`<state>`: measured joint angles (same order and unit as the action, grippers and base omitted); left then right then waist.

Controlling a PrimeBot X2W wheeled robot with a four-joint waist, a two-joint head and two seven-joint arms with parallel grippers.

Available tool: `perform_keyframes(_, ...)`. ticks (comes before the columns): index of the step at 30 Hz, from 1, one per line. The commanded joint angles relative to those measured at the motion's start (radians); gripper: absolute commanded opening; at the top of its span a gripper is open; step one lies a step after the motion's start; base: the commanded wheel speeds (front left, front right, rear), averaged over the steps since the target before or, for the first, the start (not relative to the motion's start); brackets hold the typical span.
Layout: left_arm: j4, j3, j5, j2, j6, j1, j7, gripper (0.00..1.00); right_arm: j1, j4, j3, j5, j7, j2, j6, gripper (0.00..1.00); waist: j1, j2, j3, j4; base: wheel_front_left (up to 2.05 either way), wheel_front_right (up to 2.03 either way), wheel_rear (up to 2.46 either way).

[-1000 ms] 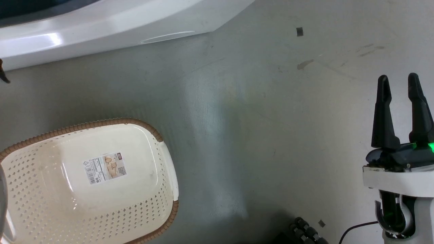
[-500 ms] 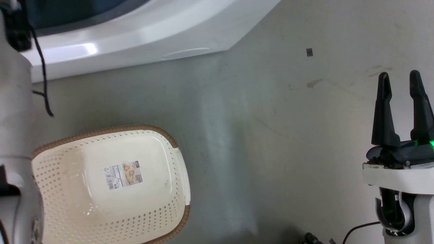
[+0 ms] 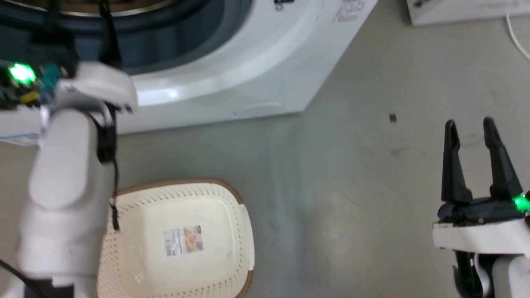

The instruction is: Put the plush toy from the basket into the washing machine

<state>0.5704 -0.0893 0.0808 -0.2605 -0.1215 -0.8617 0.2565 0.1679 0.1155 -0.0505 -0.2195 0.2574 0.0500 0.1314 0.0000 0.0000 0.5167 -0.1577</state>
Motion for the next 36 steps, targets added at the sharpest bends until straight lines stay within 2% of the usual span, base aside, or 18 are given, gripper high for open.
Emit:
perform_keyframes(1,-0.007,-0.002,-0.007,0.004,-0.001,0.022,0.005,1.0,-0.013,-0.003,0.001,0.004,0.004,0.0,-0.001,1.0,0.0,0.0,-0.049,0.031,0.0,0.0,0.0)
perform_keyframes(7,-0.07,-0.001,-0.001,0.047,0.009,0.16,0.005,1.0,-0.058,-0.019,0.003,0.036,0.004,0.0,-0.001,1.0,0.0,0.0,-0.141,0.073,0.0,0.0,0.0)
perform_keyframes(20,-0.246,-0.005,-0.027,0.124,0.0,0.51,0.005,1.0,-0.182,-0.061,-0.02,0.082,0.004,0.0,-0.001,1.0,0.0,0.0,-0.366,0.147,0.0,0.0,0.0)
perform_keyframes(29,-0.279,-0.028,-0.045,0.145,0.018,0.698,0.005,1.0,-0.264,-0.058,-0.023,0.084,0.004,0.0,-0.001,1.0,0.0,0.0,-0.486,0.189,0.0,0.0,0.0)
perform_keyframes(36,-0.317,-0.018,-0.054,0.152,-0.004,0.784,0.005,1.0,-0.294,-0.063,-0.02,0.08,0.004,0.0,-0.001,1.0,0.0,0.0,-0.525,0.212,0.0,0.0,0.0)
